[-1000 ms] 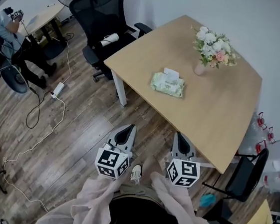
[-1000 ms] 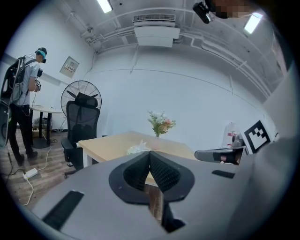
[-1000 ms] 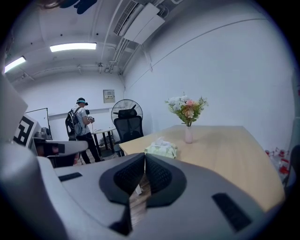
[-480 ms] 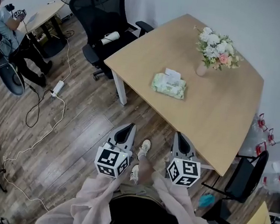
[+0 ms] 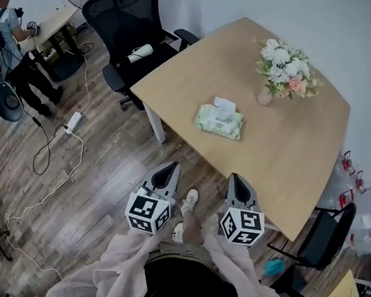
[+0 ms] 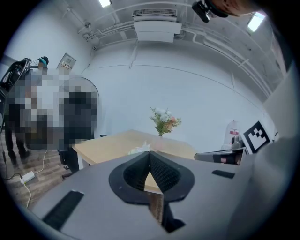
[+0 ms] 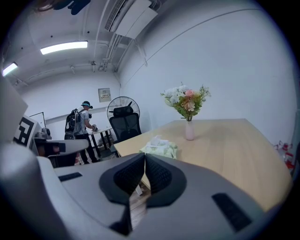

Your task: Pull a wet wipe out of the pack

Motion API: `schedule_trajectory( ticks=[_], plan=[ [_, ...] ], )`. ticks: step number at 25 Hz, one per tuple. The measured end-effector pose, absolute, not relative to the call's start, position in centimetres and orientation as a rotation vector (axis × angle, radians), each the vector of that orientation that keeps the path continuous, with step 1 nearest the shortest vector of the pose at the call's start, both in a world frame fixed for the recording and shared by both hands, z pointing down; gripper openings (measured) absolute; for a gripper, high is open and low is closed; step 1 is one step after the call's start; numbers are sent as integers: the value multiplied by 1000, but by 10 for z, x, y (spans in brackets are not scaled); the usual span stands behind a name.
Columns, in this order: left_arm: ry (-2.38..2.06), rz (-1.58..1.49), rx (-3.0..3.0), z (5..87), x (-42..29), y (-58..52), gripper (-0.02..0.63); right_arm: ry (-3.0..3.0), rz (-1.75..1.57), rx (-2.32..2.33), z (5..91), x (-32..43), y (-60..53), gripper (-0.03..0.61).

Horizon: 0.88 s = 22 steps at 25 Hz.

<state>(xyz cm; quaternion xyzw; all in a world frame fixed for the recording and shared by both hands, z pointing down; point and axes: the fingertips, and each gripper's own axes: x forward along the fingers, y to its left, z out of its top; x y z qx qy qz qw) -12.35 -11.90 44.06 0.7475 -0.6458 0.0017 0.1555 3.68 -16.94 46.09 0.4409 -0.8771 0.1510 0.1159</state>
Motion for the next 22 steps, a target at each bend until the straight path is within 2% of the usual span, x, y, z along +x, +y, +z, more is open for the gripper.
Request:
schedule_trajectory(
  ticks=[22],
  plan=[
    [-1821,30,2130,447,-149,-240,12,-2566,438,1240,462,-2,-295,12]
  ],
)
